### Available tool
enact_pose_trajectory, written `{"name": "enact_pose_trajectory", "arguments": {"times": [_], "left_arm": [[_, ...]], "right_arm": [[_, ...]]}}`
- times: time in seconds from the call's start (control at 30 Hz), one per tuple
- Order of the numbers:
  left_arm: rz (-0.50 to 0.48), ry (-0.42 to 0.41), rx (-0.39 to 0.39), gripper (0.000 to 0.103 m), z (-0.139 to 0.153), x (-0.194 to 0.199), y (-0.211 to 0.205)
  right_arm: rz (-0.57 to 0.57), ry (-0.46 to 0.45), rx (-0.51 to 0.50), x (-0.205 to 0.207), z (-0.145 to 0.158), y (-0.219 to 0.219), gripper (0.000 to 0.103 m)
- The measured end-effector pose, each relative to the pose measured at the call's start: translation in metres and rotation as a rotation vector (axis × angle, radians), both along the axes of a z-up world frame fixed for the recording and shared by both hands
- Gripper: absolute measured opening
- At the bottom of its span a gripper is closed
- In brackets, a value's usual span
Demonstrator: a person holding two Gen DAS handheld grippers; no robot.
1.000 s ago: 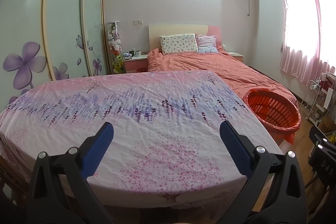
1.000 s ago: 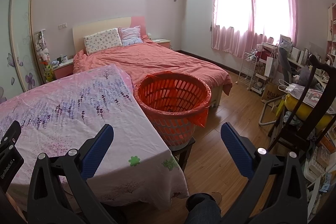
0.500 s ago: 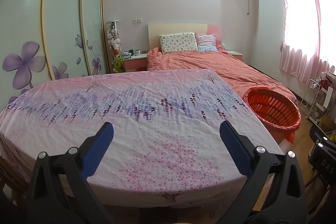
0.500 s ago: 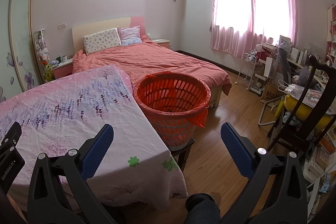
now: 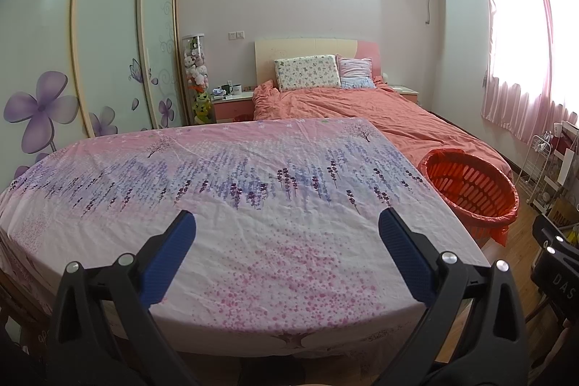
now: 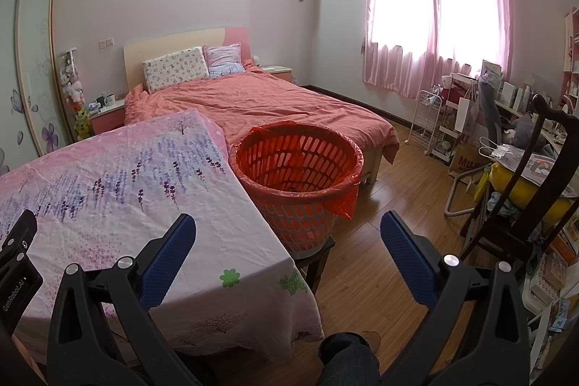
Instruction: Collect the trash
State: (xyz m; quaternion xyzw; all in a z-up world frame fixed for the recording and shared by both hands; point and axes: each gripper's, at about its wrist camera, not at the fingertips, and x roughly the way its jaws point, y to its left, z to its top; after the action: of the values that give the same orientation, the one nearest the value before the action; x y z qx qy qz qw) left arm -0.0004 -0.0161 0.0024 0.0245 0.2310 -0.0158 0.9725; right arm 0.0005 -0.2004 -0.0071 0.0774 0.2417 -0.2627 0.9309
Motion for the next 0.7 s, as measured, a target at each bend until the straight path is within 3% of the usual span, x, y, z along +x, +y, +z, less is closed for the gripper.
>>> {"name": "enact_pose_trajectory", "arguments": {"times": [0.7], "left_arm": [[-0.001,0.003,-0.001,0.099,-0.0012,-0.0001,0.0003]], "right_arm": [[0.000,0.002,0.002,-0.0007,0.0003,-0.0017,0.101]]}}
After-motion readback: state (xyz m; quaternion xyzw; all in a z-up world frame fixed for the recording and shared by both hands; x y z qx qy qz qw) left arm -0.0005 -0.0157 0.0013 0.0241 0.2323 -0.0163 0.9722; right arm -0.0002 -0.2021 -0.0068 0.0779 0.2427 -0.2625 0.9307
